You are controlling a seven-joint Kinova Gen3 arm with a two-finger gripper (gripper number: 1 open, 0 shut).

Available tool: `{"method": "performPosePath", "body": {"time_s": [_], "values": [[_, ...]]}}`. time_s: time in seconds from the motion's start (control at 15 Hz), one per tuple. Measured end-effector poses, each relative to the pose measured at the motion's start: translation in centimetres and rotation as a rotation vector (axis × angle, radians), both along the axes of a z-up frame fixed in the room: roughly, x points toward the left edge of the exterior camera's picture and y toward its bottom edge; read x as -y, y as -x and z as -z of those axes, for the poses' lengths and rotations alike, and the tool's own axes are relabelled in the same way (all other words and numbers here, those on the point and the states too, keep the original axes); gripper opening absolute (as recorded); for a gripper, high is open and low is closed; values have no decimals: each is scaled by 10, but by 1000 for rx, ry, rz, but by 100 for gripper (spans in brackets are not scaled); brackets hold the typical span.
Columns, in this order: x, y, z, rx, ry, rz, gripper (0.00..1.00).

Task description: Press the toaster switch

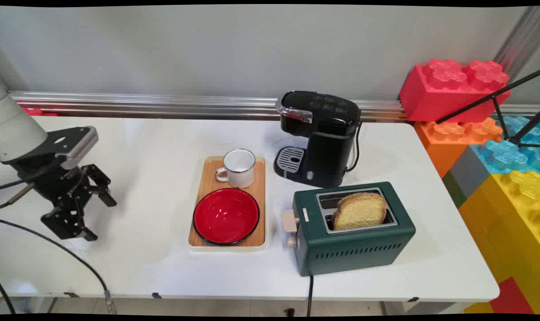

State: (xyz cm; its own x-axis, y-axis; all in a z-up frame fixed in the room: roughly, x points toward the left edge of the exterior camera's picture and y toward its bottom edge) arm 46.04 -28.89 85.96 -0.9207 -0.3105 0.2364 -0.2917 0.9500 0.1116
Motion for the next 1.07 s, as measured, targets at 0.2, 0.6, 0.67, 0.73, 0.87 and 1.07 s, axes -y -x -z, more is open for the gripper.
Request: {"method": "performPosePath", "body": {"time_s": [0.2, 0.6, 0.67, 0.73, 0.87, 1.07], "values": [[0, 0, 1, -7, 3, -1, 0], [0, -1, 4, -19, 4, -11, 0], [0, 0, 5, -25, 2, -16, 0], [-1, 1, 5, -33, 0, -22, 0], [-1, 3, 5, -53, -3, -36, 0], [1, 13, 4, -107, -5, -63, 0]]}}
